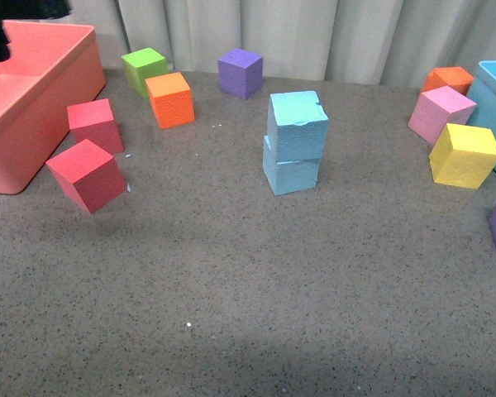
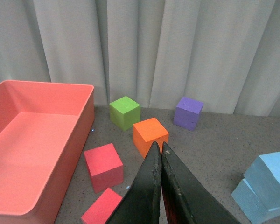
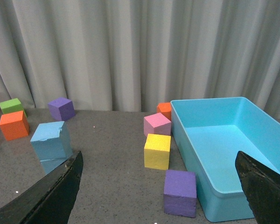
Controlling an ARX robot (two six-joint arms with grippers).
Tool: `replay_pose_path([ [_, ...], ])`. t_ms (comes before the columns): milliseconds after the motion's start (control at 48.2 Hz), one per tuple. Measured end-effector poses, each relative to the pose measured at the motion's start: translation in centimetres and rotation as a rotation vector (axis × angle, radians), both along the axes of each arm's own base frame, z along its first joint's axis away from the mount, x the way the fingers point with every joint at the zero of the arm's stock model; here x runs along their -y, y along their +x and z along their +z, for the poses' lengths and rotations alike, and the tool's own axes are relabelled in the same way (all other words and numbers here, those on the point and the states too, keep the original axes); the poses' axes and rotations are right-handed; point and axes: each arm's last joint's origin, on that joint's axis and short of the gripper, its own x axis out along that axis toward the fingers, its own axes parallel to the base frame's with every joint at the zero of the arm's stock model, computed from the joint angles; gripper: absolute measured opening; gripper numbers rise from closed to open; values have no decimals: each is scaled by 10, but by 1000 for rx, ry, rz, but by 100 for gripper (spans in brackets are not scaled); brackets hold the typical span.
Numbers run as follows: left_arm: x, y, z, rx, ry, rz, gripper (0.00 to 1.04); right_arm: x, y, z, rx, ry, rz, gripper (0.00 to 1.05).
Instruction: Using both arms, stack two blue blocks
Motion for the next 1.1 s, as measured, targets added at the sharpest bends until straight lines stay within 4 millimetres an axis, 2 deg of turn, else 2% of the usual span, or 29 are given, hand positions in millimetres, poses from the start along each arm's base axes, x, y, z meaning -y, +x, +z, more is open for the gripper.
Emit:
replay_pose_path([
  [104,-11,-16,-1,6,1,1,4,0,0,0,0,0,0,95],
  [228,-27,-39,-13,-4,4,14,4,0,0,0,0,0,1,95],
  [415,-41,-68,-11,3,3,7,4,0,0,0,0,0,0,95],
  [830,-61,-103,-11,1,2,14,4,0,0,0,0,0,0,95],
  [1100,-61,-117,-6,18,2,13,4,0,0,0,0,0,1,95],
])
